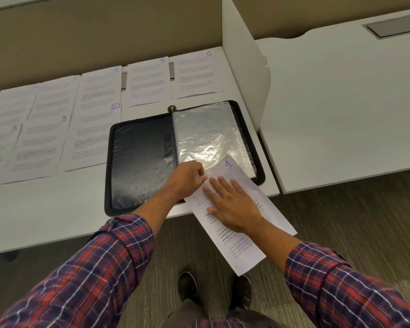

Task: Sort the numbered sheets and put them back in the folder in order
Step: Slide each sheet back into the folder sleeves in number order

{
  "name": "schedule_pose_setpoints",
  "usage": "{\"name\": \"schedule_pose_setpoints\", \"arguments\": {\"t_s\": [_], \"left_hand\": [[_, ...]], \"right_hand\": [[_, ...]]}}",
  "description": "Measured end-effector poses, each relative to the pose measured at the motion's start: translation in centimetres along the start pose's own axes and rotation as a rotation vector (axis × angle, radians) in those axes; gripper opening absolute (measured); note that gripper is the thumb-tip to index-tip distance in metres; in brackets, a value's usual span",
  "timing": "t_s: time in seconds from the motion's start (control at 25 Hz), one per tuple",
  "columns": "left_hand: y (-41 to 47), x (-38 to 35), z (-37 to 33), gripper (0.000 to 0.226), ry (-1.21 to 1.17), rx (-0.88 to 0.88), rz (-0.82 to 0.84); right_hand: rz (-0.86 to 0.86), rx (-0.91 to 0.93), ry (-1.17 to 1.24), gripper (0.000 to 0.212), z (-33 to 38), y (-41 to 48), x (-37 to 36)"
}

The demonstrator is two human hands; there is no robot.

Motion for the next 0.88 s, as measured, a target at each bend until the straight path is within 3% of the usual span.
{"name": "schedule_pose_setpoints", "arguments": {"t_s": [0.2, 0.4, 0.6, 0.76, 0.88], "left_hand": [[-0.9, 2.1, 1.1, 0.014, 0.017, -0.086, -0.118], [-2.2, 3.2, -1.0, 0.015, 0.202, -0.221, -0.291], [-2.2, 1.8, -1.7, 0.011, 0.262, -0.207, -0.243], [-2.5, 0.6, -1.8, 0.021, 0.257, -0.163, -0.226], [-2.8, -0.2, -2.5, 0.032, 0.234, -0.141, -0.218]], "right_hand": [[-0.019, -0.152, 0.033, 0.081, -1.3, 0.9, 0.6], [-0.079, -0.215, 0.034, 0.074, -0.4, 2.6, 1.2], [-0.030, -0.120, 0.037, 0.073, 1.2, 4.3, 1.0], [-0.189, -0.279, 0.028, 0.087, -1.6, 3.1, 1.7], [-0.172, -0.311, 0.040, 0.090, -2.1, 3.1, 1.4]]}}
Point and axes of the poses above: each hand's wrist, its own y-axis towards the middle knuckle, its own x-axis out of the back of the hand, z = x × y, the point moved 8 cm from there along y, towards the middle knuckle, and after that the axes turned 15 degrees about y, right-handed, at the moved point
